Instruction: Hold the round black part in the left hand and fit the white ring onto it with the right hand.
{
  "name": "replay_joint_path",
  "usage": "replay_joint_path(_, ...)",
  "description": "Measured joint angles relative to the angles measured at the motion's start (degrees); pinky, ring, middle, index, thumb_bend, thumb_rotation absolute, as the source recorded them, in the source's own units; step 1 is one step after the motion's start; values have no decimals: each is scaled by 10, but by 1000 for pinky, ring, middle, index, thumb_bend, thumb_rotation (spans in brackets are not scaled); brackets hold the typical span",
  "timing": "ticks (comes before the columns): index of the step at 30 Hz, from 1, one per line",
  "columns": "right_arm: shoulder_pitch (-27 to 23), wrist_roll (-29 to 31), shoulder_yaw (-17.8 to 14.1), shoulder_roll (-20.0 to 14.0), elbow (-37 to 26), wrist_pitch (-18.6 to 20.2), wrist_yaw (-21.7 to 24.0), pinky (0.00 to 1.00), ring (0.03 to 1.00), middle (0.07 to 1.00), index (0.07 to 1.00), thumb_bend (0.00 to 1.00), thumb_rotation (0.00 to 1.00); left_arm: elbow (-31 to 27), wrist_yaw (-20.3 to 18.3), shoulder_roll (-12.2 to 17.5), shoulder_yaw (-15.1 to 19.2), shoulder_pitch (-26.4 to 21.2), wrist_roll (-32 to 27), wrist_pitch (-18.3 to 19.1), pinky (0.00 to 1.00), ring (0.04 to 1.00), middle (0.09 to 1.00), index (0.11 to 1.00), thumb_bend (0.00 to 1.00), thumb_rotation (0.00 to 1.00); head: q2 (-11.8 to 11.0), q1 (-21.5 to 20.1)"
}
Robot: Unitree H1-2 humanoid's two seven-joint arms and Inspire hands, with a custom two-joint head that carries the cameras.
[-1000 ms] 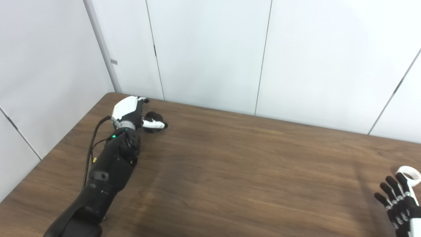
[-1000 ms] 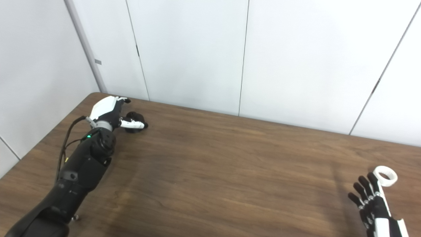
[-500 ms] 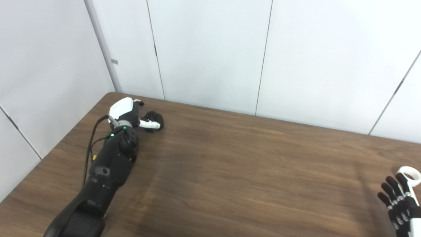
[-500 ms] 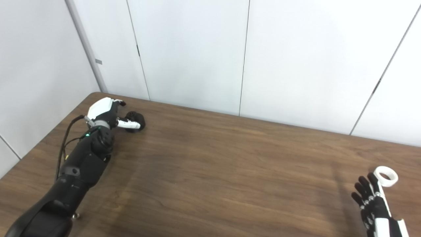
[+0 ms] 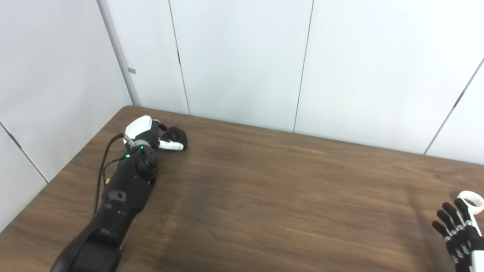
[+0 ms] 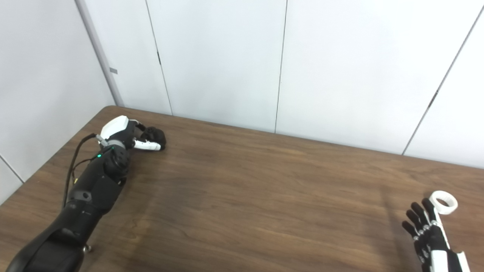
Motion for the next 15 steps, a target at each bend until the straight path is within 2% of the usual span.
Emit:
replay_joint_path(6,0,0,-1,0,0,0,0,888,932,946,966,621,1000,17,-1,-2,-7,-7,0,0,973,981,939,781,951,382,1,-4)
replay_joint_path(15,0,-1,-1,0,0,-1,0,898,932,942,961,623,1000,23,2,-2,-16,-13,-6,0,992,988,939,780,929,363,2,-5)
